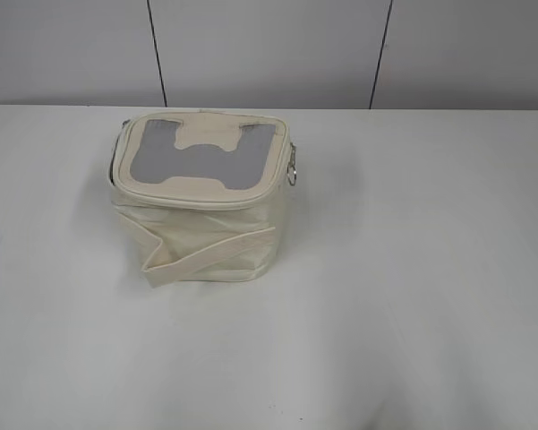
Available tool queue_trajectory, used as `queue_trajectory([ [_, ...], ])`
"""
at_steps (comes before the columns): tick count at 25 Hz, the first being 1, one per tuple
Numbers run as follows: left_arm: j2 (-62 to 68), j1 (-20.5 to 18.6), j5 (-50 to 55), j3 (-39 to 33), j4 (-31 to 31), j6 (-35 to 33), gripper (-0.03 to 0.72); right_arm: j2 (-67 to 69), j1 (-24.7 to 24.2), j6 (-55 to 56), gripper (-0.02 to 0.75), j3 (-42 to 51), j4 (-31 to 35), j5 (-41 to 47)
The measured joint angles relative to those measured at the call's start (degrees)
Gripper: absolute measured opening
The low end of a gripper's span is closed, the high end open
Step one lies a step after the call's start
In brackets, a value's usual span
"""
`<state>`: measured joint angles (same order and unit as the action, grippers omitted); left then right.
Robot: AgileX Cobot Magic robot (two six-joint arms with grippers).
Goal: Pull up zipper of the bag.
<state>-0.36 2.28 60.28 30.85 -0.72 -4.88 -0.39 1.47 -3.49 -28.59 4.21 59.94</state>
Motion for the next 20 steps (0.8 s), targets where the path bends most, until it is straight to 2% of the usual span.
queue_trajectory([
  [20,0.0,0.0,0.0,0.0,0.0,0.0,0.240,0.0,0.0,0.0,0.588,0.0,0.0,0.0],
])
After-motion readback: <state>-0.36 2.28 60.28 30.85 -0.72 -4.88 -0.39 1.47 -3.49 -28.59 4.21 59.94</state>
